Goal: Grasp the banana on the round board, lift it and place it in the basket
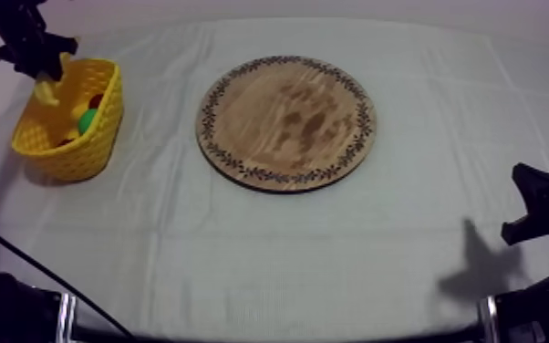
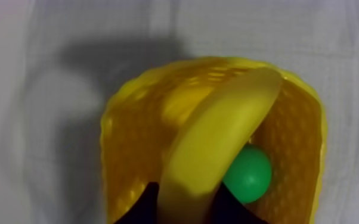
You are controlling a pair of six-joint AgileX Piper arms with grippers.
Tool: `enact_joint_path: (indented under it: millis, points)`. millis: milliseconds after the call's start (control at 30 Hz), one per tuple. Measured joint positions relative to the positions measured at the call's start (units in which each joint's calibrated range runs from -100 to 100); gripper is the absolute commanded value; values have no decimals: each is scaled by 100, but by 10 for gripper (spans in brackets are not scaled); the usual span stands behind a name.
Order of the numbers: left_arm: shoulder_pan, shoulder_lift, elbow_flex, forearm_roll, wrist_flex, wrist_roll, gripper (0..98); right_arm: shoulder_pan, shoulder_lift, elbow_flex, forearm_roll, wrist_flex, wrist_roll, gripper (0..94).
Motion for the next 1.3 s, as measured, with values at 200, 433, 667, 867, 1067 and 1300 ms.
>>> enact_joint_path:
  millis: [200,433,667,867,1067,1300]
  points:
    - [-28,129,150,-12,-16,-23,141,0,0,0,0,0,0,3]
    - [-28,144,210,-12,-17,-52,187,0,0,0,0,0,0,3]
    - [-45,62,266,12,76,-41,670,0,0,0,0,0,0,3]
    - [-50,-29,304,43,206,-118,773,0,0,0,0,0,0,3]
    - [-50,-134,304,32,189,-111,697,0,0,0,0,0,0,3]
    - [-46,-490,199,4,-133,-21,386,0,0,0,0,8,0,3]
